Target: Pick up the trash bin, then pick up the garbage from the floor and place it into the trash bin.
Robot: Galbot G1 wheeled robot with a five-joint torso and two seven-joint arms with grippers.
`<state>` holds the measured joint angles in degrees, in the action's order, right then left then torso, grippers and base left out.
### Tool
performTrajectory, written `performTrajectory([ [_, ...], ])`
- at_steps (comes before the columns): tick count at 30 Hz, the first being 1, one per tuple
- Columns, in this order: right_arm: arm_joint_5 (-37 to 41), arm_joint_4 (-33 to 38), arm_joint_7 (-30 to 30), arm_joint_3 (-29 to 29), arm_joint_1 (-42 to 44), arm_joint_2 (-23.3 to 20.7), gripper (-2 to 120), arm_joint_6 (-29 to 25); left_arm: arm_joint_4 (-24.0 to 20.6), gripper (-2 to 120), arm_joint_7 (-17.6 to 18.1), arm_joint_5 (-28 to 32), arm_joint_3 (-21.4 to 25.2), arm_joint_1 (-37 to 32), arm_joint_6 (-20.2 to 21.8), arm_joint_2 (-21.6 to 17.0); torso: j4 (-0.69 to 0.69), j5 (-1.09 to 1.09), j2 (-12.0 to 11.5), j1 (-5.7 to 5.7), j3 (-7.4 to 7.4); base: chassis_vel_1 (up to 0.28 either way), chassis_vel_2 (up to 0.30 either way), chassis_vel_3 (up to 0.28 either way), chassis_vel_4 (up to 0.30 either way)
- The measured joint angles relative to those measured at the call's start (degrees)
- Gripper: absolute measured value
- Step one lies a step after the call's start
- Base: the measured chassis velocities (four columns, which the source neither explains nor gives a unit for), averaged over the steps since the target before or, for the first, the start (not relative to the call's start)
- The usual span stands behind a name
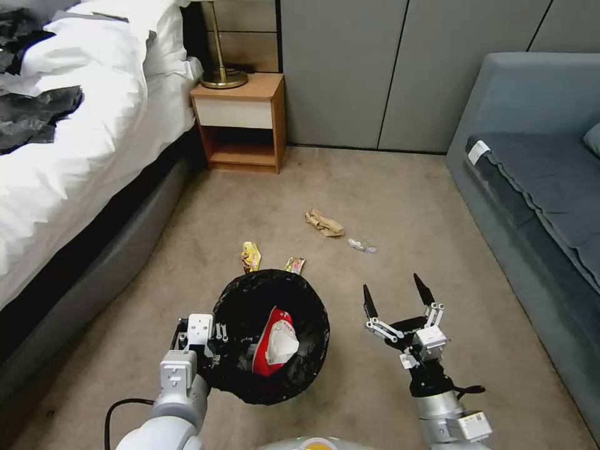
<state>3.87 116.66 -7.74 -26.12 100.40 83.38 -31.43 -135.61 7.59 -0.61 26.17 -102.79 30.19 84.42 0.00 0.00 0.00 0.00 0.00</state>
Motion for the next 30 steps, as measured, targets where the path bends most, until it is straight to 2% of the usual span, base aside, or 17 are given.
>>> performTrajectory([
  [9,0.2,0.5,0.2,0.0,-0.4,-0.1,100,0.6,0.0,1,0.0,0.0,0.0,0.1,0.0,0.0,0.00,0.00,0.0,0.00,0.00,0.018,0.023,0.017,0.019],
  [30,0.3,0.6,0.2,0.1,-0.8,-0.3,100,1.2,0.0,1,-0.1,0.0,0.0,0.3,0.0,-0.1,0.00,0.00,0.0,0.00,0.00,0.094,0.094,0.101,0.095],
])
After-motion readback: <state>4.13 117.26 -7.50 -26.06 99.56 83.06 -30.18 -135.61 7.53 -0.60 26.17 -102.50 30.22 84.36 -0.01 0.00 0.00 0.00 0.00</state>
